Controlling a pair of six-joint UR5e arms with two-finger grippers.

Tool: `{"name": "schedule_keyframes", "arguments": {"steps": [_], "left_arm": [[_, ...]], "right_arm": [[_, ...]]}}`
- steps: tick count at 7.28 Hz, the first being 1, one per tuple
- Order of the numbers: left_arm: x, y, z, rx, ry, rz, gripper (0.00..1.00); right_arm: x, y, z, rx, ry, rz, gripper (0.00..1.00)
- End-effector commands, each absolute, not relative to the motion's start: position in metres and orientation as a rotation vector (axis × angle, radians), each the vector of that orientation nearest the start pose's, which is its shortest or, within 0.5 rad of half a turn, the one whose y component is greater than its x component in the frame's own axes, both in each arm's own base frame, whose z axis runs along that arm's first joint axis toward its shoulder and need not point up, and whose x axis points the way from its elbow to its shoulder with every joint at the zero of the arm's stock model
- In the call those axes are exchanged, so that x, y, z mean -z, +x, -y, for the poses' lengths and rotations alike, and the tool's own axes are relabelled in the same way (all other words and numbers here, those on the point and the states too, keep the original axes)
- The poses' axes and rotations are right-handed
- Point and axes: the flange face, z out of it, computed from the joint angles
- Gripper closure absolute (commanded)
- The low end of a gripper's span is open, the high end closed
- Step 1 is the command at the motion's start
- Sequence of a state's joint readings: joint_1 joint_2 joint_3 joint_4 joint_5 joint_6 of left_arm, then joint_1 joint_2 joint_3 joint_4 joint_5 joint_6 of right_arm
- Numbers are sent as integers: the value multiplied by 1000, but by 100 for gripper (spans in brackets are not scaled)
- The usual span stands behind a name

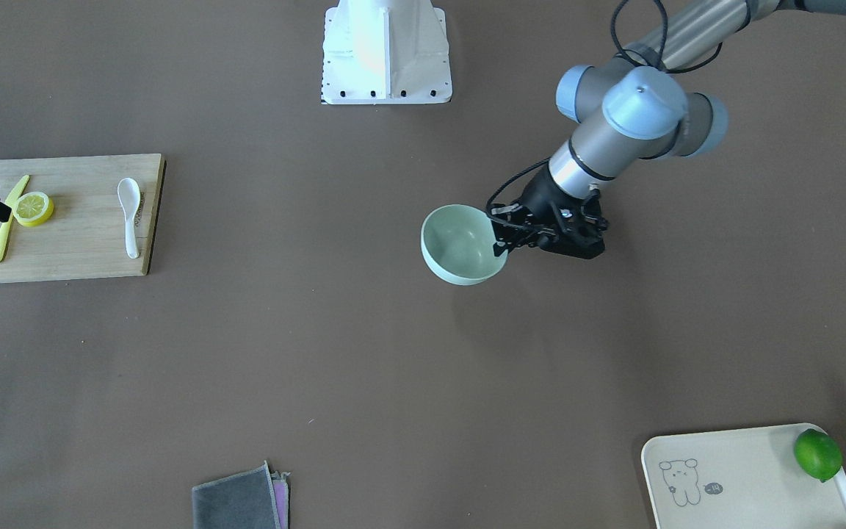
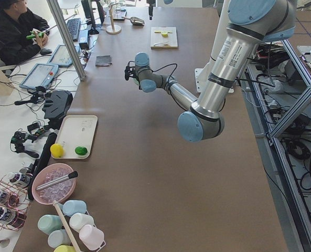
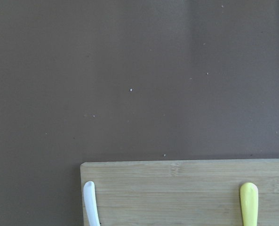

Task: Place spoon in bowl
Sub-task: 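Drag the green bowl to table centre with left gripper while right arm approaches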

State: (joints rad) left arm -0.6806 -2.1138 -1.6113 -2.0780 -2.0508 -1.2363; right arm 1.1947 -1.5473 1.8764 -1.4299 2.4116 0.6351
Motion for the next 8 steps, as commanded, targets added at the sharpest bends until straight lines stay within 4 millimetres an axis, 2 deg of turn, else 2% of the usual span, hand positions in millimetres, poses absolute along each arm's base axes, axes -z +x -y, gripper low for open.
{"name": "schedule_keyframes", "arguments": {"steps": [1,3,4,5,6,8], "left_arm": [[-222,533,450,47,157,-1083,100],[-234,552,444,60,187,-1032,100],[-237,556,445,60,189,-1023,100],[-235,555,445,57,191,-1024,91],[-234,555,445,54,194,-1026,57],[-234,553,445,56,198,-1027,27]], "right_arm": [[-463,-143,482,-64,-11,946,0],[-457,-147,479,-50,-4,949,0],[-457,-150,478,-46,-6,949,0],[-457,-150,478,-44,-6,949,0],[-455,-152,477,-39,-5,952,0],[-450,-157,474,-24,-3,956,0]]}}
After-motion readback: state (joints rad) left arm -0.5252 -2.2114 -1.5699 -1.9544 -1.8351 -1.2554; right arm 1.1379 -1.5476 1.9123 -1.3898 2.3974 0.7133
